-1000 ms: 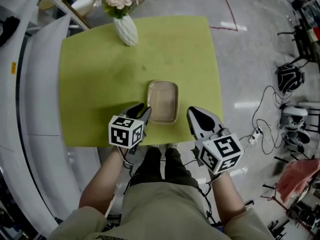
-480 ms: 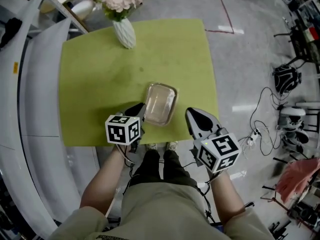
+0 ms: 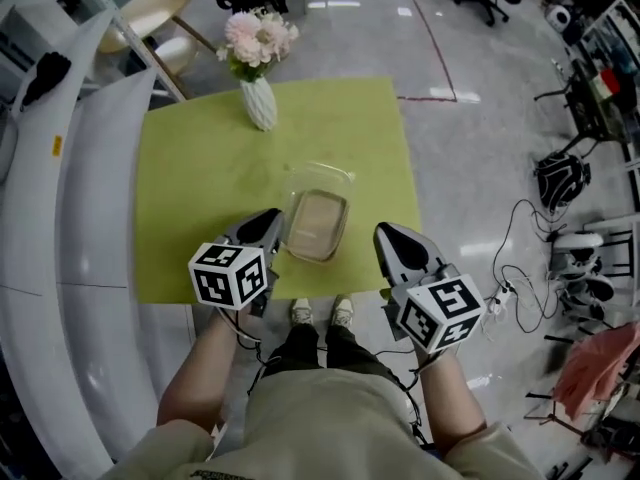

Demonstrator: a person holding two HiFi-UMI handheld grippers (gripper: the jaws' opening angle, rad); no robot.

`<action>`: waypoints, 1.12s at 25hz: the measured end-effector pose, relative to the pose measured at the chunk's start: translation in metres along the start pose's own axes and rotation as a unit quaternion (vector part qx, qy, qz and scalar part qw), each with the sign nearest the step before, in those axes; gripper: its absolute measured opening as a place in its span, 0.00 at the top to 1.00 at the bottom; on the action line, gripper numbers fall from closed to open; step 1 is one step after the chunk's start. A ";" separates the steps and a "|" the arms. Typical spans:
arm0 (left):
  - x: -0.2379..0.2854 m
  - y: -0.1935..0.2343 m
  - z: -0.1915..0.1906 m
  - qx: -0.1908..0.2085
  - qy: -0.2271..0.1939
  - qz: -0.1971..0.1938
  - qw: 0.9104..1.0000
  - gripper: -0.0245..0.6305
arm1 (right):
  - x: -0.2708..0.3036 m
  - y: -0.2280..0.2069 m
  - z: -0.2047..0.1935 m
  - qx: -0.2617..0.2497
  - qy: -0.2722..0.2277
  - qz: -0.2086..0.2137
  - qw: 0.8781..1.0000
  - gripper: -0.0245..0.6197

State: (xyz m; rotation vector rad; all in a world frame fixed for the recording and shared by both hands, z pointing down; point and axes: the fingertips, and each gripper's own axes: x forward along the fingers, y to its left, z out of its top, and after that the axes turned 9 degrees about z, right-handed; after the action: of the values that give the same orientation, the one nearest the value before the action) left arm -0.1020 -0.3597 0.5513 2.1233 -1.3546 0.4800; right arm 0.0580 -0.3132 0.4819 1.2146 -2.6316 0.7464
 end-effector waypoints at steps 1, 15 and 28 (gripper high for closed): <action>-0.009 -0.003 0.010 0.001 -0.011 -0.004 1.000 0.91 | -0.005 0.004 0.009 0.000 -0.009 -0.001 1.000 0.95; -0.149 -0.053 0.156 0.030 -0.209 -0.019 0.977 0.91 | -0.098 0.076 0.166 -0.120 -0.167 0.019 0.979 0.95; -0.246 -0.096 0.186 0.137 -0.314 0.000 0.940 0.90 | -0.152 0.145 0.199 -0.223 -0.215 0.038 0.950 0.95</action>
State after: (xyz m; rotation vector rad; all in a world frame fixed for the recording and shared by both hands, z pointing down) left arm -0.1195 -0.2736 0.2400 2.6430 -1.6995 -0.0336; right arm 0.0641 -0.2296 0.2050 1.2493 -2.9614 -0.1392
